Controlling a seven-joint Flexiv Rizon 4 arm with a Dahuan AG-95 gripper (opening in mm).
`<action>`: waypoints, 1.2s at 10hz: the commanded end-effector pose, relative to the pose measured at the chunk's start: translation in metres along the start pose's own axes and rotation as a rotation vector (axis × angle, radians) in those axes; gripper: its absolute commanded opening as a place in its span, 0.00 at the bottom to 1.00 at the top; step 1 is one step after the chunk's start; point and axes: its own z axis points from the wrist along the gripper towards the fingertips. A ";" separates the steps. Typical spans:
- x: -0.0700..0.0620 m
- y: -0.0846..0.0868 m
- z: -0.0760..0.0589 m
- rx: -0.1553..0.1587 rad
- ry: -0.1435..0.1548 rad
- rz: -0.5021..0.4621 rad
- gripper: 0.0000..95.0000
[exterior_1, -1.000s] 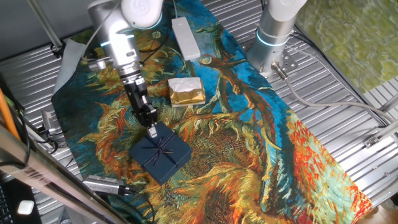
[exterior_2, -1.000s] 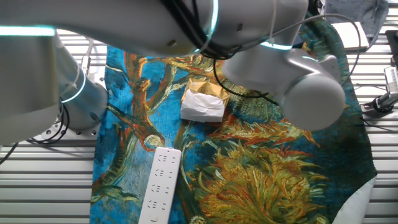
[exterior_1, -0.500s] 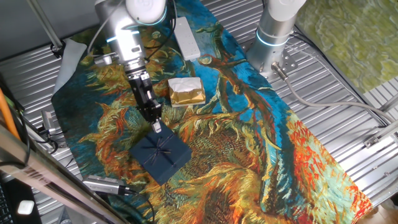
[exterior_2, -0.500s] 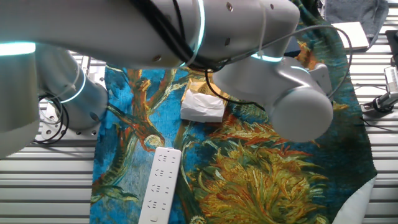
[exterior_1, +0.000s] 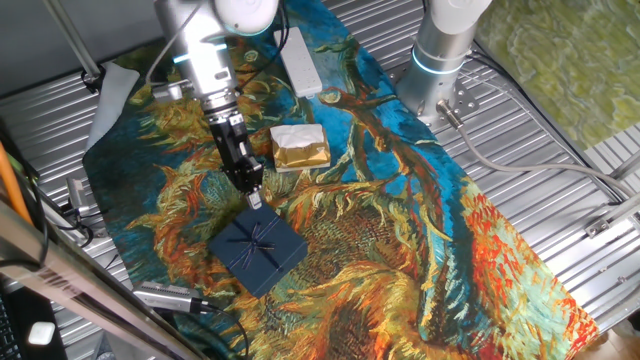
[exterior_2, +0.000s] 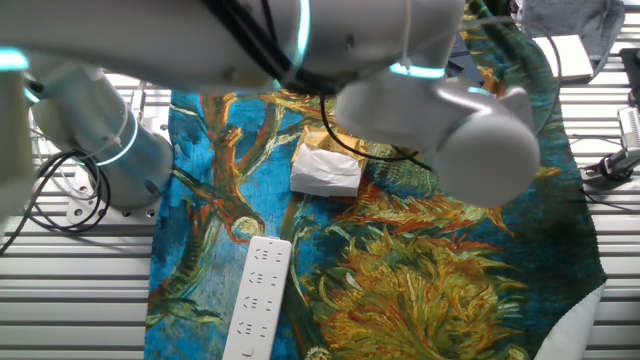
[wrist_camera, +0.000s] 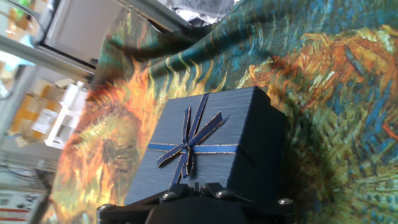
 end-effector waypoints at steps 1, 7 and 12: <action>0.003 0.000 0.002 -0.018 -0.019 -0.004 0.00; 0.001 -0.001 0.006 -0.017 -0.032 -0.020 0.00; -0.007 -0.004 0.007 -0.027 -0.036 -0.026 0.00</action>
